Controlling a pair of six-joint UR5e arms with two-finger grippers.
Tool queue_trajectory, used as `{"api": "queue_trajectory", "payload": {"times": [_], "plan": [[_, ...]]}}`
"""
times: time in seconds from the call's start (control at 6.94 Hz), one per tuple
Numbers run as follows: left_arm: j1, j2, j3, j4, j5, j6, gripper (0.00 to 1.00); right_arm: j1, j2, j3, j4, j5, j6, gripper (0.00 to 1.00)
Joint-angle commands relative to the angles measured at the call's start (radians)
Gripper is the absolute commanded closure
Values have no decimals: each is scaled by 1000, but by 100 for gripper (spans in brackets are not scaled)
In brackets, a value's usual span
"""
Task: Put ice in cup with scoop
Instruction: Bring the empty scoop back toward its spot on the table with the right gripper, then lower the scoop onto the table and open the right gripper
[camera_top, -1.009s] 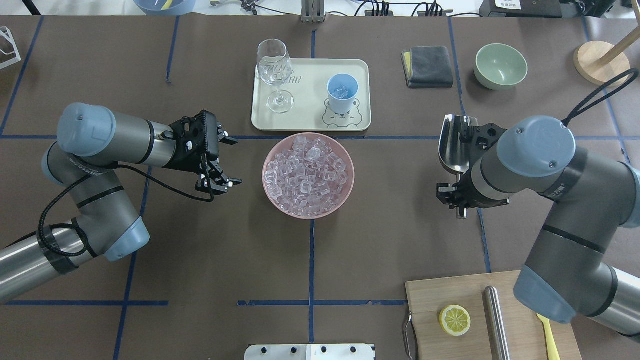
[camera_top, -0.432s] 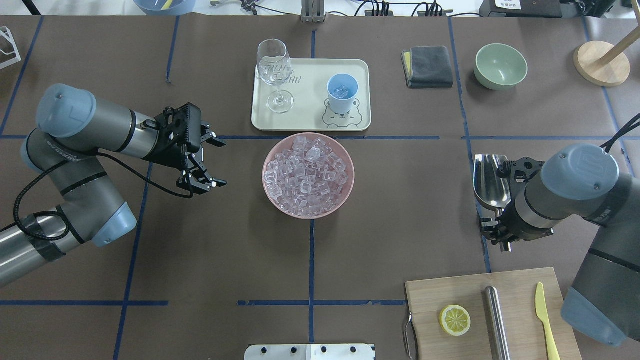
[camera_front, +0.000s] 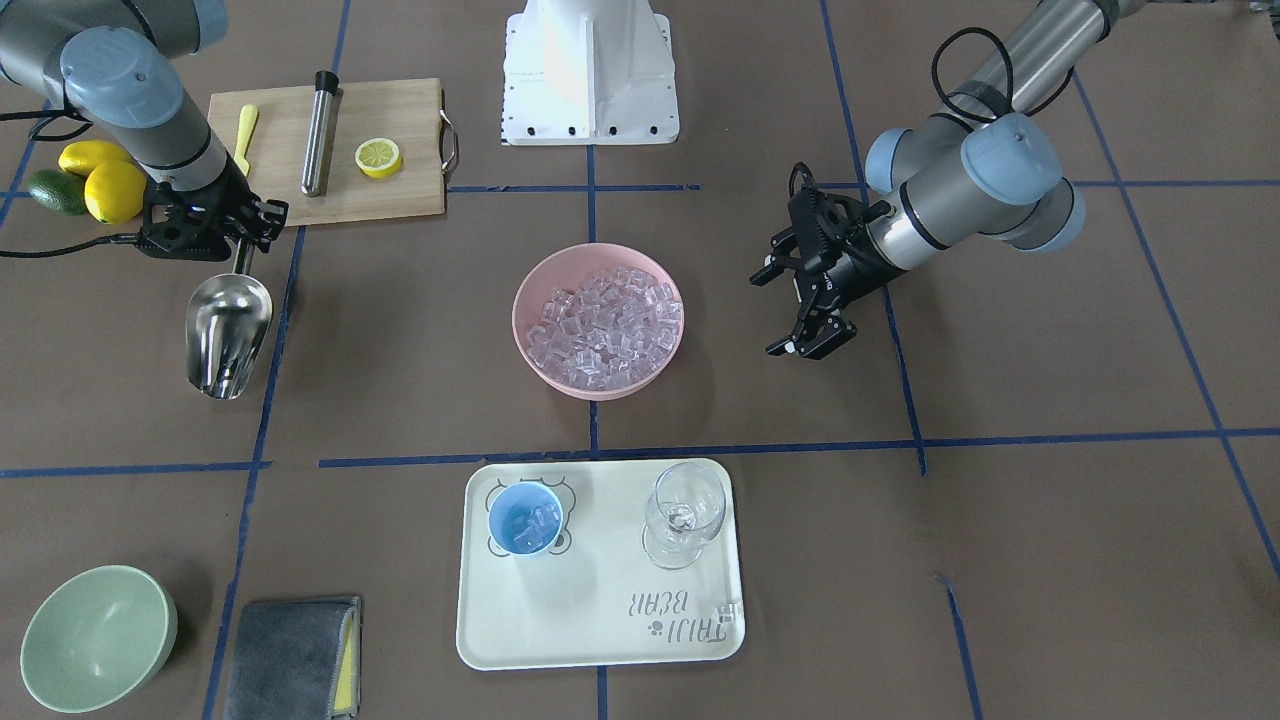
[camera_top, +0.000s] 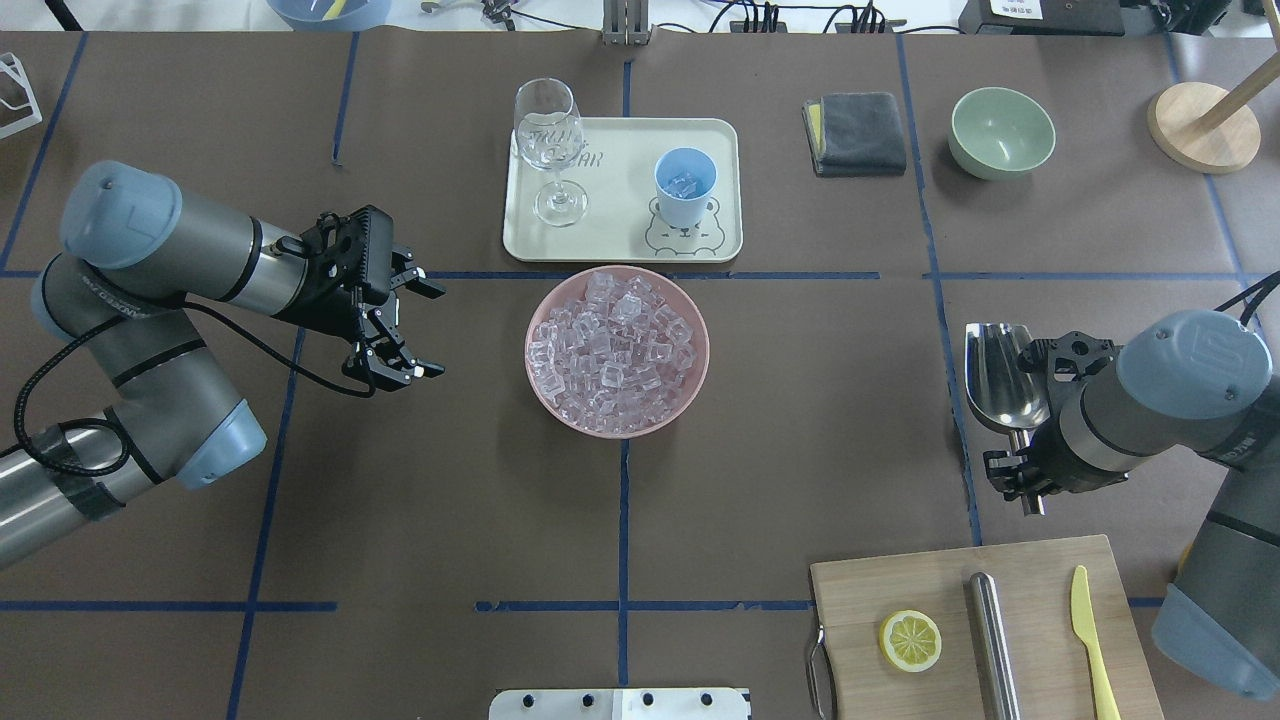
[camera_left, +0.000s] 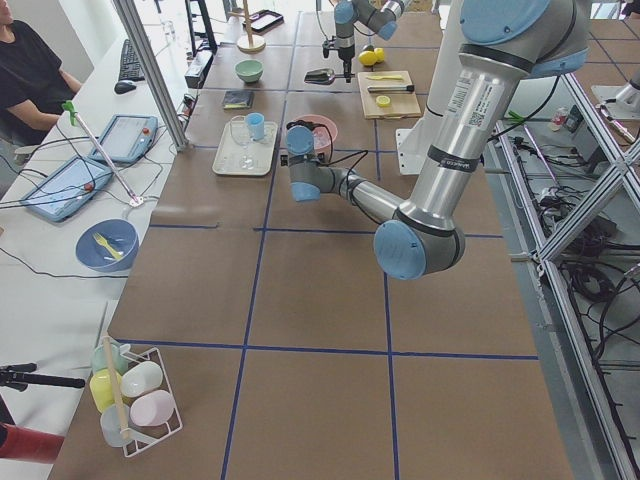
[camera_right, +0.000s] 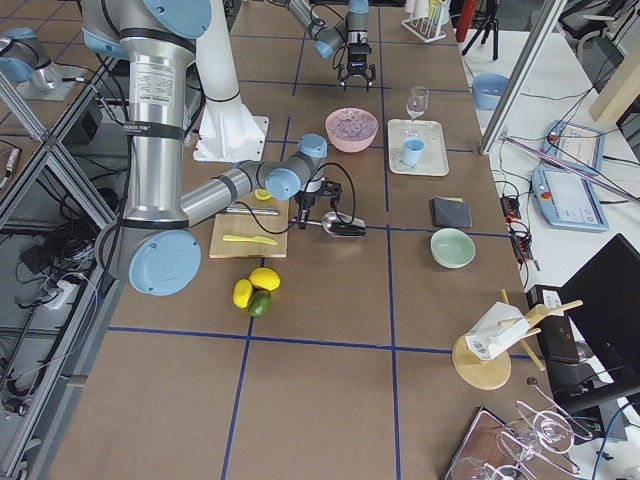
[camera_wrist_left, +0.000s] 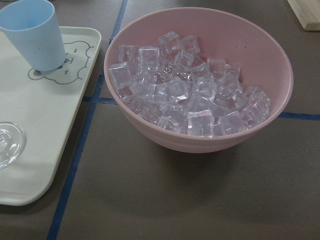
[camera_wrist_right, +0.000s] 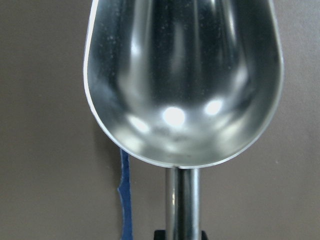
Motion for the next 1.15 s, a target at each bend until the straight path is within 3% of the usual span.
{"api": "queue_trajectory", "payload": {"times": [0.0, 0.58, 0.72, 1.01], "plan": [[2, 9, 1, 0, 4, -1, 0, -3, -21, -11, 28, -9, 0, 100], [3, 6, 3, 0, 6, -2, 0, -2, -2, -44, 25, 32, -48, 100], [3, 6, 1, 0, 7, -2, 0, 0, -1, -44, 24, 35, -40, 1], [2, 8, 3, 0, 7, -2, 0, 3, -1, -44, 24, 33, -39, 0]]}}
